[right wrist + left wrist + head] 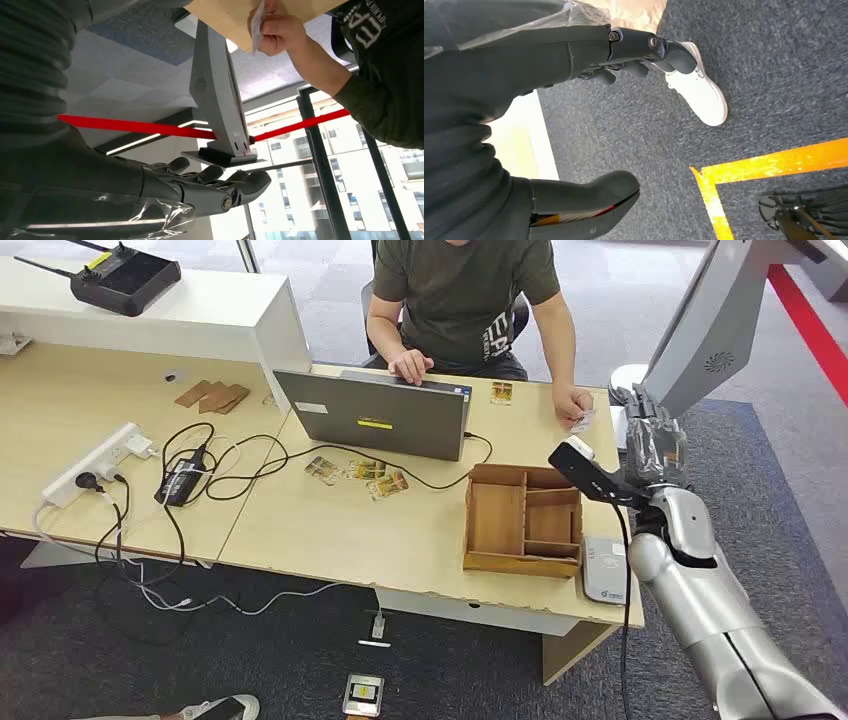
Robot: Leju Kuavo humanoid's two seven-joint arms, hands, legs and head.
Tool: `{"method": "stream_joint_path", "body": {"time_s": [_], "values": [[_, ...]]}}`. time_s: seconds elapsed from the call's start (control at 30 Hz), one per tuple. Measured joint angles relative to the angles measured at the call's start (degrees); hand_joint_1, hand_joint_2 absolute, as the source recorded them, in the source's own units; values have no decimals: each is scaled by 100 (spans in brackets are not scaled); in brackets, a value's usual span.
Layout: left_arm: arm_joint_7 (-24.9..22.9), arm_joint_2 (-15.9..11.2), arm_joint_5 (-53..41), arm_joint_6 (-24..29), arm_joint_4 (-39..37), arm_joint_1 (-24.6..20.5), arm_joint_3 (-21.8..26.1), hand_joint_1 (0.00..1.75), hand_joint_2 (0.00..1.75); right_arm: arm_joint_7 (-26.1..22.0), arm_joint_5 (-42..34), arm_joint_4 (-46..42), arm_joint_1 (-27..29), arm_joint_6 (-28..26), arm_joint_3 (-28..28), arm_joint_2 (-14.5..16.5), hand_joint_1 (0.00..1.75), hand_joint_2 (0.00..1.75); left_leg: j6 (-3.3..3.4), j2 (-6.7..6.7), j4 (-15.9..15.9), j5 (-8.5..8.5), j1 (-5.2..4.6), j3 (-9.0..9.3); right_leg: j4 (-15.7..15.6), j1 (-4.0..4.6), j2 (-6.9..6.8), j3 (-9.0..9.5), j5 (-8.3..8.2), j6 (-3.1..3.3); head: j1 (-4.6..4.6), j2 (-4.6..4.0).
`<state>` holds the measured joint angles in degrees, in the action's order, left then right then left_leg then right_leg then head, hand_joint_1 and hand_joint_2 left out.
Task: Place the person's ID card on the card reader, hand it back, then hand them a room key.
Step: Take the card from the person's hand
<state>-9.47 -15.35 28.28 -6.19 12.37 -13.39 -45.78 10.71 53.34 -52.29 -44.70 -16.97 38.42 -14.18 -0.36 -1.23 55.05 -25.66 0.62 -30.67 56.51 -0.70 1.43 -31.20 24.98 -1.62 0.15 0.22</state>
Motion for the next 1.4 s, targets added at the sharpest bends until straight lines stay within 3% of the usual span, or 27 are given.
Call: {"method": "stream_joint_path", "body": {"time_s": [0.73,0.8,0.93,0.97,1.2,1.4], "values": [[-131,27,156,67,-2,36,-5,0,175,121,545,1357,-477,-495,407,527,0,175,0,1,1,0,1,-2,0,0,0,-4,0,0,0,0],[-133,27,164,78,-2,37,-7,0,175,118,551,1418,-500,-506,419,557,14,175,0,1,1,0,1,-2,0,1,0,-4,0,0,0,0],[-146,27,189,83,-2,39,-8,0,175,79,553,1517,-537,-540,439,614,148,175,0,1,1,0,0,-2,0,0,0,-4,0,0,0,0],[-148,27,193,83,-2,39,-8,0,175,64,547,1532,-543,-550,442,625,155,175,0,1,1,0,0,-2,0,0,0,-4,0,0,0,0],[-163,27,208,83,-2,39,-8,0,175,15,498,1637,-568,-582,461,690,155,175,0,1,1,0,1,-1,0,0,0,-4,0,0,0,0],[-176,27,208,82,-2,39,-8,0,175,15,495,1696,-580,-592,462,712,168,175,0,1,1,0,0,-1,0,0,0,-3,0,0,0,0]]}}
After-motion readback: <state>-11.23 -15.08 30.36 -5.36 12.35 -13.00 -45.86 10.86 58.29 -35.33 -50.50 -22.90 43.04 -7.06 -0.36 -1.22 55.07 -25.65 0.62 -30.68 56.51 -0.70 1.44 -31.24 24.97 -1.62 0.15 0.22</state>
